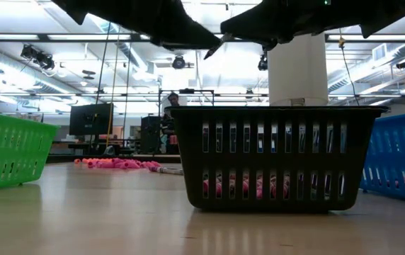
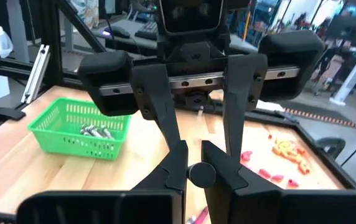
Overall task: Sort crayons
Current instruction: Put the black crayon into the right blue bin
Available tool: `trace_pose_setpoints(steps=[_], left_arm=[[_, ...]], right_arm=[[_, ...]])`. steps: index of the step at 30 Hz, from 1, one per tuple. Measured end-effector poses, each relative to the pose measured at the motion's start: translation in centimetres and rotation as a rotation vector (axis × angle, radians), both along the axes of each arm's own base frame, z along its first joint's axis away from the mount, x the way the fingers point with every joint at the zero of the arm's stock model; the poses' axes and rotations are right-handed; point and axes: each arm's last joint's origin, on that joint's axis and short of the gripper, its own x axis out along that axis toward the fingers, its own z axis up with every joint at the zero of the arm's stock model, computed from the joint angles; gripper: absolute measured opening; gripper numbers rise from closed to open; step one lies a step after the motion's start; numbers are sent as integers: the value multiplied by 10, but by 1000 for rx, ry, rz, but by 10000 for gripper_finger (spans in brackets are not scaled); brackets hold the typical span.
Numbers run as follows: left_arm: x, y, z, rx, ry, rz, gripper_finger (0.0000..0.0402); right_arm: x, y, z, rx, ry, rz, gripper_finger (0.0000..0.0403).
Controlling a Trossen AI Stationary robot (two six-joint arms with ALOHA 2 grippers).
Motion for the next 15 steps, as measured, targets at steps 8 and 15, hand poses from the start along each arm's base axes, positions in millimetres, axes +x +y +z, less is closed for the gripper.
trace_pose_setpoints(steps=[8, 15], left_arm=[[-4, 1, -11, -1, 120, 11, 173], [-6, 3, -15, 4, 164, 19, 173]], right_arm=[[-12, -2, 1, 129, 119, -27, 41], [-25, 0, 3, 304, 216, -11, 42]])
